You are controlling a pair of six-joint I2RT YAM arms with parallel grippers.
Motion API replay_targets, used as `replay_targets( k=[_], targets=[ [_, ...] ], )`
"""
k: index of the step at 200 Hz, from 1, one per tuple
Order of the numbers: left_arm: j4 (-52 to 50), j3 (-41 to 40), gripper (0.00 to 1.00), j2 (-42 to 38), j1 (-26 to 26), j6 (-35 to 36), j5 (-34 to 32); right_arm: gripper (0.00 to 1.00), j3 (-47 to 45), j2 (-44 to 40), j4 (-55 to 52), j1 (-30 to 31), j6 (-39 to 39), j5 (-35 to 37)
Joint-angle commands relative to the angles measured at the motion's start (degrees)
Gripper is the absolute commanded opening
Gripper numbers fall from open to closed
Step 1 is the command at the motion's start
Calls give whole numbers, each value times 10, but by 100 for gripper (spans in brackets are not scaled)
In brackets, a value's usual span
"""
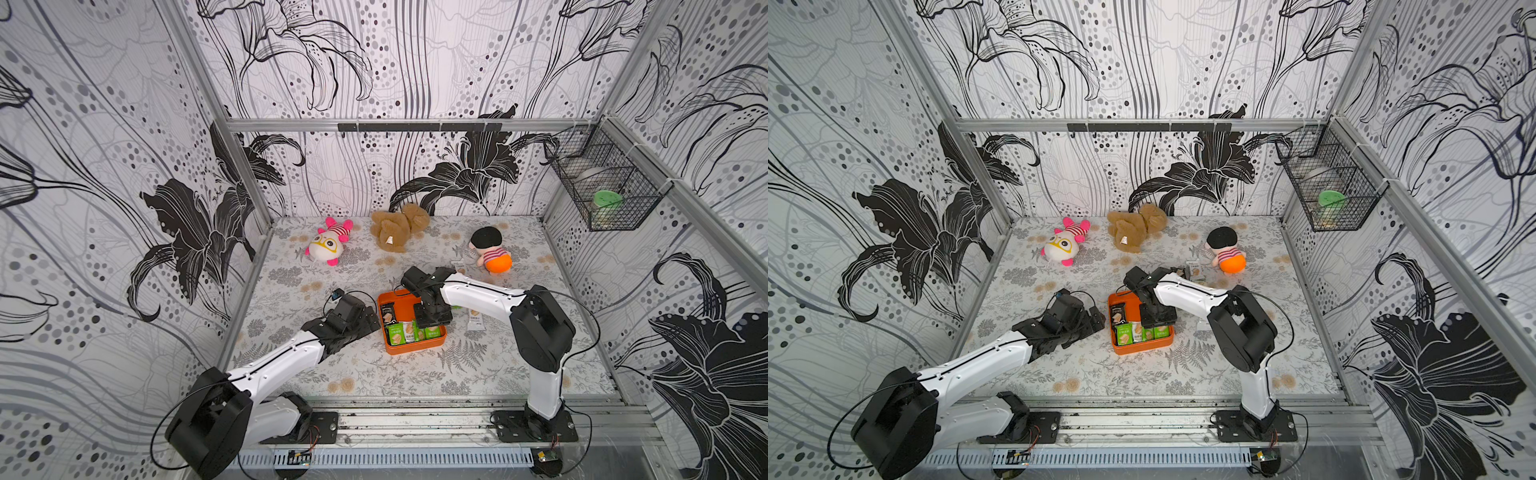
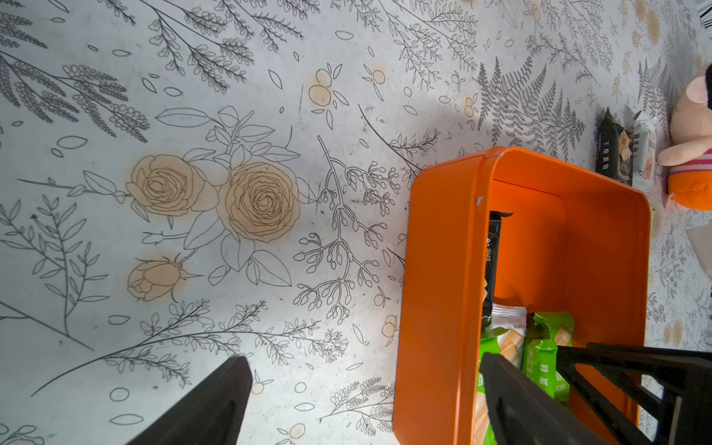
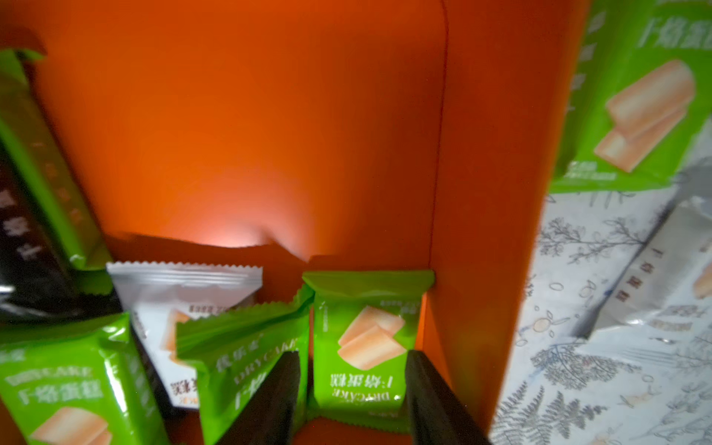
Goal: Take the cookies out of the storage box
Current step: Pick up the cookie from the storage box.
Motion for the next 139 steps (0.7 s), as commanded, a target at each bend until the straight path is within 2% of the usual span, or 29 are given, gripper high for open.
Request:
replay_targets(
  k=[1,99,139],
  targets=[
    [-8,6,97,2,8,22,-3,46,15,13,-13,2,11,10],
    [-17,28,97,21,21,41,5,43,12,40,32,3,24,-9],
    [-18,31,97,24,25,46,9,43,68,65,30,3,8,5]
  ],
)
